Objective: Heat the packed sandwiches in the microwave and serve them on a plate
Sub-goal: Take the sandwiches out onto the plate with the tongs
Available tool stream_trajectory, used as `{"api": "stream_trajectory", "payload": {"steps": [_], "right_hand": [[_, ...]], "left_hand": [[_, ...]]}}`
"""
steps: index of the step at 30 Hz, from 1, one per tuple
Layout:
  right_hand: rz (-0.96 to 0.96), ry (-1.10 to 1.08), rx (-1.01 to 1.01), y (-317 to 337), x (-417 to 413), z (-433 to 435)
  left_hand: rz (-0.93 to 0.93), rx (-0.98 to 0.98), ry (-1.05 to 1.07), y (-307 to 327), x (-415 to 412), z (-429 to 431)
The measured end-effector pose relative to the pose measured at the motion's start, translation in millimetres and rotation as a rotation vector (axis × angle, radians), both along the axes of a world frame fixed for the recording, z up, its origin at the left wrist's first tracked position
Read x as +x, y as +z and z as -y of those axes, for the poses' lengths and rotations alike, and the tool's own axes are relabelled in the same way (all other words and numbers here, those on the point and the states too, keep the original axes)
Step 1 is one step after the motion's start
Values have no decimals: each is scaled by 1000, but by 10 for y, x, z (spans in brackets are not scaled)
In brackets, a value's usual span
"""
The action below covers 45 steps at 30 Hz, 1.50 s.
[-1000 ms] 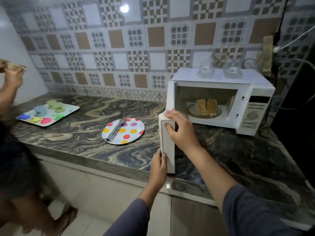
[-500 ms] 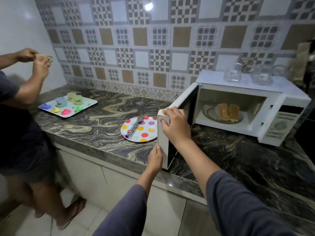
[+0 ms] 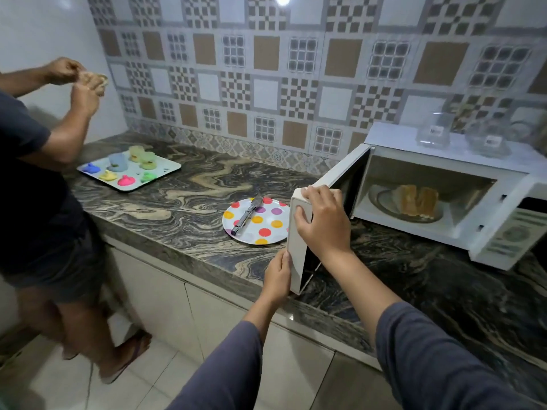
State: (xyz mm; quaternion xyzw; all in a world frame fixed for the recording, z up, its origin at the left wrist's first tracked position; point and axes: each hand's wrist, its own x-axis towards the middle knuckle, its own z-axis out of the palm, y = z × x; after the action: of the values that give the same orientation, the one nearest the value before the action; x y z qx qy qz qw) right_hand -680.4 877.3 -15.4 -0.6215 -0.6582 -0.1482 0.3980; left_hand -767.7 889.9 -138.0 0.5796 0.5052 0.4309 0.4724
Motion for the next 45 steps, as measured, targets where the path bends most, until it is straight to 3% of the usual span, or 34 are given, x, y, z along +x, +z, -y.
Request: {"api": "stream_trajectory", "payload": {"steps": [7,15,20,27,37,45], "right_hand": [[-200,-141,-16,-36,-285,-4],[-278,-276,-2,-54,-933,-44],[-254,-194,-6,-161,-1348,-337],[-475,-151,-264,-625,-1347,-1036],[-768,-474,-616,-1437,-502,-2135],[-671,-615,-639,-1710,-351,-2371]], "left_hand": [[-91,81,-293,-92,-295,-281],[-151,-6,-606,124,-792,-679],[-219,40,-499,214,-1348,-1176],[-238,-50,-240,-28,-1920,-2012],[-304,-194,-142,-384,-1712,-3110],[-452,-5,-132,-628,-1420,-3258]]}}
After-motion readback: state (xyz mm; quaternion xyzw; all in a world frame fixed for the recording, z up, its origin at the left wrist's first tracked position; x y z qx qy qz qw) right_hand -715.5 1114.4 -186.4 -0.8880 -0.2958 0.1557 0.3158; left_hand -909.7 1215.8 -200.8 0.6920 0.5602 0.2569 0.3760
